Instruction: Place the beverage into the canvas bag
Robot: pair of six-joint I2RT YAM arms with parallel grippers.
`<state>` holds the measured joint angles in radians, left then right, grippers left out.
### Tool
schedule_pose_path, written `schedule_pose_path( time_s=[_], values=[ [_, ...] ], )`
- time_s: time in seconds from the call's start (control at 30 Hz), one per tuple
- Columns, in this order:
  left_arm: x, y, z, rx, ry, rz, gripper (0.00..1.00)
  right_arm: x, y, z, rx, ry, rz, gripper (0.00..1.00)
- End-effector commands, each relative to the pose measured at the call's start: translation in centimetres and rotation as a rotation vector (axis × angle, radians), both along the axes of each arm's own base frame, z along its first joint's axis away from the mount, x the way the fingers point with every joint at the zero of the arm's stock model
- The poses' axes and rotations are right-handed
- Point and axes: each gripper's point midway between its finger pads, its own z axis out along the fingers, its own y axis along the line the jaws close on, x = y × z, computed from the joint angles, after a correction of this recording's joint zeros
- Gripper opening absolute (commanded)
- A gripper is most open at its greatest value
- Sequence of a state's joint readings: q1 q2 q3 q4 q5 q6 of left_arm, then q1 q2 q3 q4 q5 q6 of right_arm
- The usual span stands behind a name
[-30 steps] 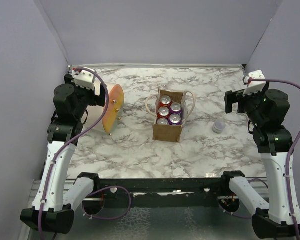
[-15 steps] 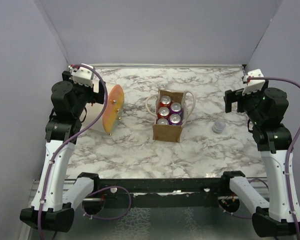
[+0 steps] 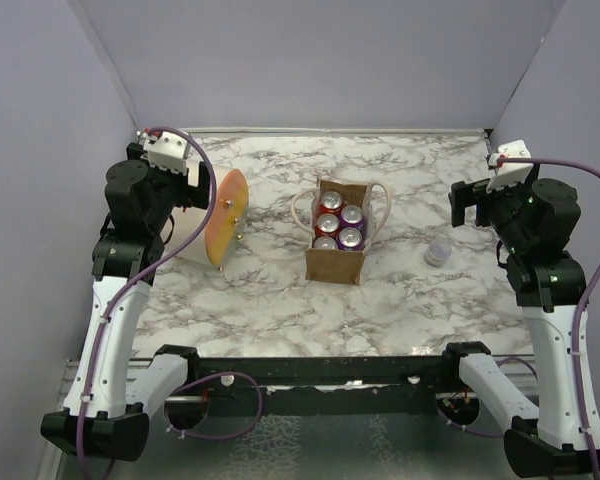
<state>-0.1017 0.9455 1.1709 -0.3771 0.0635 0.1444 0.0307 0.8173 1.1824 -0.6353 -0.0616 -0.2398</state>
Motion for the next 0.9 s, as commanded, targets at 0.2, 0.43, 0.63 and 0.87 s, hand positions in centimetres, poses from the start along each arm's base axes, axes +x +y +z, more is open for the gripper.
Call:
schedule_pose_path(
  time_s=[0.2, 0.43, 0.63, 0.87],
  values=[
    [0.08, 0.08, 1.43, -0.011, -0.033, -0.002, 0.99, 0.12, 0.02, 0.71, 0.01, -0.02, 0.001, 1.0],
    [0.15, -0.03, 1.27, -0.009, -0.03, -0.011, 0.99, 0.22, -0.05, 0.32, 0.005, -0.017, -0.001, 1.0],
    [0.0, -0.49, 1.53, -0.019, -0.032, -0.035, 0.99, 0.31, 0.04, 0.21, 0.008, -0.014, 0.003, 1.0],
    [-0.03, -0.48, 1.38, -0.019, -0.029, -0.035, 0.99, 0.25, 0.09, 0.45, 0.008, -0.016, 0.006, 1.0]
  ],
)
